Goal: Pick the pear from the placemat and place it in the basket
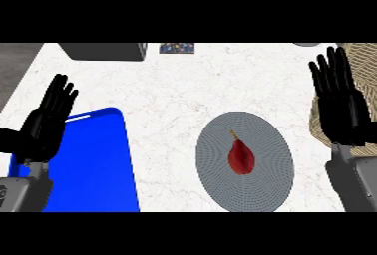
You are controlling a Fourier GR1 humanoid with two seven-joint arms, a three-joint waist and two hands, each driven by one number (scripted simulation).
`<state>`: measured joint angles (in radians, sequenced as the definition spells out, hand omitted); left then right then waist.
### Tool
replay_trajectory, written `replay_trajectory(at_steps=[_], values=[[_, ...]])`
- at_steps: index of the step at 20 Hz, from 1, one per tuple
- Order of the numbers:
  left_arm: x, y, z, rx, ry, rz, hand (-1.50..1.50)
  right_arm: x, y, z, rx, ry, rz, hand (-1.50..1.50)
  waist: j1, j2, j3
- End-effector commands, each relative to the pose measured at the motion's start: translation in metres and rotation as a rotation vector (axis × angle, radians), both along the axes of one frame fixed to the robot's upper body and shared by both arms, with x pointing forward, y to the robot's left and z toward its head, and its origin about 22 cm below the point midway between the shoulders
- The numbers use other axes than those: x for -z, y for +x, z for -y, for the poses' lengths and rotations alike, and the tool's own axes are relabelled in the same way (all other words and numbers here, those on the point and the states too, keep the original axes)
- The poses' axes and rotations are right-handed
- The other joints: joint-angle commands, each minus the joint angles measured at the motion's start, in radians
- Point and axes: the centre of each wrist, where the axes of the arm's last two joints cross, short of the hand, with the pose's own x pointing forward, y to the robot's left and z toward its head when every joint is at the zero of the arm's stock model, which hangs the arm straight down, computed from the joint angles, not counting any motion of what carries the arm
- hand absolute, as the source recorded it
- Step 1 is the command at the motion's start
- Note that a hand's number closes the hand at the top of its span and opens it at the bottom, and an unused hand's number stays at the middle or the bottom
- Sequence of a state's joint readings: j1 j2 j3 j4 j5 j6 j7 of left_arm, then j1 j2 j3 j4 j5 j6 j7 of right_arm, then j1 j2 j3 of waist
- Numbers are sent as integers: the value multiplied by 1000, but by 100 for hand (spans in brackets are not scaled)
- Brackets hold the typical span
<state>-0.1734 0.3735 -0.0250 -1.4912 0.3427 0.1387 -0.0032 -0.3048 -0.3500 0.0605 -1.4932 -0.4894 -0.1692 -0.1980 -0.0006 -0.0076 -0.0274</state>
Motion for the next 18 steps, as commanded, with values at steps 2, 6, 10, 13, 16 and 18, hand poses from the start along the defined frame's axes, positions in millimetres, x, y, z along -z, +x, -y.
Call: replay_trajectory(at_steps=[2,6,10,13,16,18], values=[[-6,12,0,73,65,29,0,3,10,9,-85,-142,-61,150,1,11,27],[-30,10,20,240,280,106,0,18,13,19,-249,-362,-200,150,20,15,29],[-16,4,22,289,244,52,0,57,-23,-104,-553,-370,77,-150,26,10,28],[-11,4,17,272,257,38,0,72,-41,-149,-364,-520,98,-150,11,6,26],[-11,-2,28,271,253,46,0,71,-49,-156,-238,-657,21,-150,4,0,25],[6,-7,22,261,246,16,0,55,-48,-139,-143,-771,29,-150,-19,-7,22]])
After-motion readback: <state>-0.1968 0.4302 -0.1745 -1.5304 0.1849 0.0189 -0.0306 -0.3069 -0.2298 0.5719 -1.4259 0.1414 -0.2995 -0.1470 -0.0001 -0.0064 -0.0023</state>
